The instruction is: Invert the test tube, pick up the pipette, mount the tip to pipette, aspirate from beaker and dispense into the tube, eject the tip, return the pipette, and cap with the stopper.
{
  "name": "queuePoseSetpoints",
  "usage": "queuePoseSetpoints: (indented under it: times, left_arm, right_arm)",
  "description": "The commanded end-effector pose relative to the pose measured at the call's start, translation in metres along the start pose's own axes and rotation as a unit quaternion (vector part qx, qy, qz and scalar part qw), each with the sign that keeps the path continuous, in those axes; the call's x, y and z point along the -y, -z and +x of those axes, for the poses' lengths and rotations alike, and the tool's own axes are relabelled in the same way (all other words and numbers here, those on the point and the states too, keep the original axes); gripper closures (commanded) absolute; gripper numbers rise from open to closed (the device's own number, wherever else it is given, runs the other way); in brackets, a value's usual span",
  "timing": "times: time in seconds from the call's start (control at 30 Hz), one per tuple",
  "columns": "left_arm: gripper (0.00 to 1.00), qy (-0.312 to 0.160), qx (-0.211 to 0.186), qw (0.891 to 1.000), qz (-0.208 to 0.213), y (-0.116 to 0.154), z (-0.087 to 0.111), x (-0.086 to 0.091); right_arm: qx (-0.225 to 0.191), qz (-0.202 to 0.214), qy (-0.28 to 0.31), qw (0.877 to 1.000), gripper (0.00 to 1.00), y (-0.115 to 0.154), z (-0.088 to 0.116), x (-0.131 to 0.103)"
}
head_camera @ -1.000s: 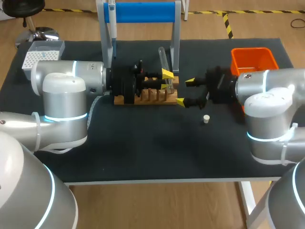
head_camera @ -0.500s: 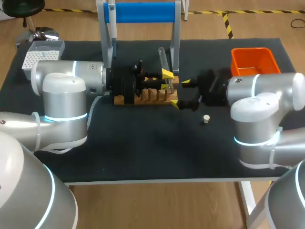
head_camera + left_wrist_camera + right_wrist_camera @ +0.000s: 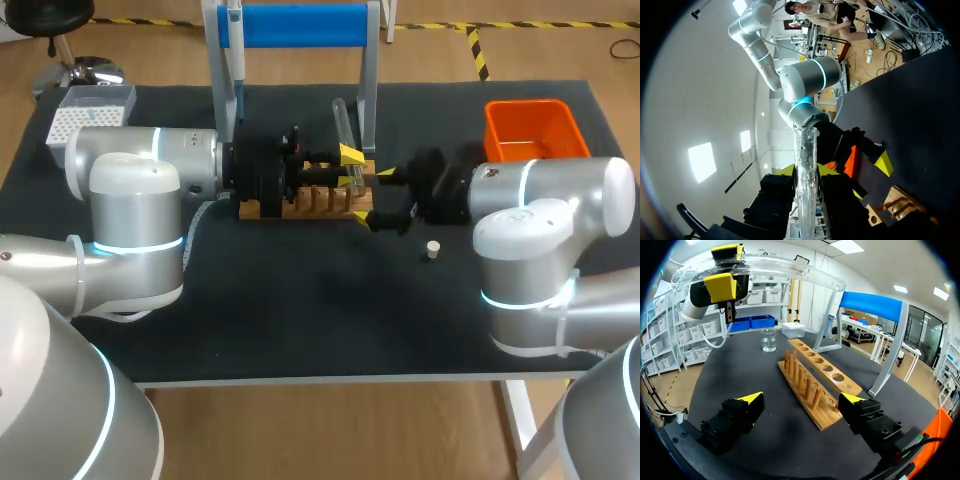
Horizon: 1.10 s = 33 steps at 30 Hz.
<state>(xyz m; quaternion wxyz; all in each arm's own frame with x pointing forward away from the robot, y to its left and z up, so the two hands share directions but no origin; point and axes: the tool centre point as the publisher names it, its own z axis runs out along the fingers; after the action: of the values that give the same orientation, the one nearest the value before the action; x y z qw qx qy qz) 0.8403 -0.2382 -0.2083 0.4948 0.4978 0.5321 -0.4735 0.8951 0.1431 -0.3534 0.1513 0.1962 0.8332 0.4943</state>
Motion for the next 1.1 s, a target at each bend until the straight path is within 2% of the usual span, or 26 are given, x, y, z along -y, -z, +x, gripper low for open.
queuePoseSetpoints:
  times: [0.03,0.33,0.4,0.6,0.8,0.9,1.1]
  left_arm:
    - [1.0,0.0,-0.001,1.0,-0.001,-0.001,-0.001,0.0]
    - [1.0,0.0,-0.001,1.0,-0.001,-0.001,-0.001,0.0]
    - [1.0,0.024,-0.013,1.0,-0.005,0.001,0.0,-0.005]
    - [1.0,0.122,-0.014,0.992,-0.033,0.011,-0.007,-0.021]
    - [1.0,0.224,-0.014,0.974,-0.04,0.018,-0.016,-0.032]
    - [1.0,0.273,-0.001,0.961,-0.039,0.02,-0.02,-0.036]
    - [1.0,0.384,0.045,0.922,-0.023,0.019,-0.022,-0.042]
  right_arm:
    - [0.001,-0.001,0.0,1.0,0.0,0.0,0.001,0.0]
    - [0.001,-0.001,0.0,1.0,0.0,0.0,0.001,0.0]
    - [0.001,-0.001,0.0,1.0,0.0,0.0,0.001,0.0]
    - [0.001,-0.001,0.0,1.0,0.0,0.0,0.001,0.0]
    - [0.001,-0.001,0.0,1.0,0.0,0.0,0.001,0.0]
    - [0.001,-0.001,0.0,1.0,0.0,0.0,0.001,0.0]
    - [0.001,-0.001,0.0,1.0,0.0,0.0,0.001,0.0]
